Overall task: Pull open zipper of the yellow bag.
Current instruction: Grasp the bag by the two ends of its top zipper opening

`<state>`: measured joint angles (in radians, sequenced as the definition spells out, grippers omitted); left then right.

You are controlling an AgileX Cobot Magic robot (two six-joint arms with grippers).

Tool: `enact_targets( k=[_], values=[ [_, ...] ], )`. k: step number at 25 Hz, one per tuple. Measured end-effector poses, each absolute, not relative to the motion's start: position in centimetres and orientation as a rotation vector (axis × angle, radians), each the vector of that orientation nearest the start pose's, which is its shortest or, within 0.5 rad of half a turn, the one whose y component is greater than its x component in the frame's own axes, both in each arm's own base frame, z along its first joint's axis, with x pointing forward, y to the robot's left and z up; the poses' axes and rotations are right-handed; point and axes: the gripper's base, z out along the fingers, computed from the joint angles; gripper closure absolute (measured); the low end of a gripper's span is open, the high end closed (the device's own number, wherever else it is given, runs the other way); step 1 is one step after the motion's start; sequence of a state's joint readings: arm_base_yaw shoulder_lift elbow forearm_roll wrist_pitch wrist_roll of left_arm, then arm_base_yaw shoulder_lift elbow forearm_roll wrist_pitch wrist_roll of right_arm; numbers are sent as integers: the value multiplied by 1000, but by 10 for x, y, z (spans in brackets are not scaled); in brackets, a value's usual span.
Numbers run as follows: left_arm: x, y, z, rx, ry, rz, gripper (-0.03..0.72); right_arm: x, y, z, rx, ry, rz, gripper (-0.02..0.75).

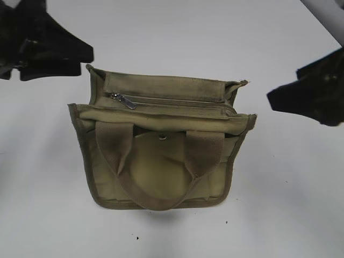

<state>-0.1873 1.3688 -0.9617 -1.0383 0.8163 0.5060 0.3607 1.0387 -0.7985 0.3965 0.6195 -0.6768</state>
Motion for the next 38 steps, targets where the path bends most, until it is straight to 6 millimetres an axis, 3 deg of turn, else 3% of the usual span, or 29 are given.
enact_targets(
  k=[4,8,17,19,22,24,28,33,38],
  values=[
    [283,-126,286,187,2493,-1043,351,215,121,312,-1007,2096,293,237],
    [297,-129,274,187,2582,-988,351,232,151,315,-1085,2063,326,237],
    [294,-157,268,217,2574,-1023,376,260,218,310,-1284,1944,349,237],
    [295,-159,269,206,2549,-1003,447,268,226,306,-1298,1941,346,237],
    [296,-159,269,202,2541,-997,624,280,234,298,-1322,1940,333,244],
    [295,-160,269,201,2542,-1006,675,287,240,293,-1334,1943,328,272],
    [294,-162,270,196,2542,-1027,680,292,251,284,-1367,1940,329,347],
    [292,-161,275,202,2533,-1035,681,283,263,284,-1451,1881,315,365],
    [291,-161,275,206,2536,-1039,681,287,266,271,-1487,1899,294,369]
  ],
)
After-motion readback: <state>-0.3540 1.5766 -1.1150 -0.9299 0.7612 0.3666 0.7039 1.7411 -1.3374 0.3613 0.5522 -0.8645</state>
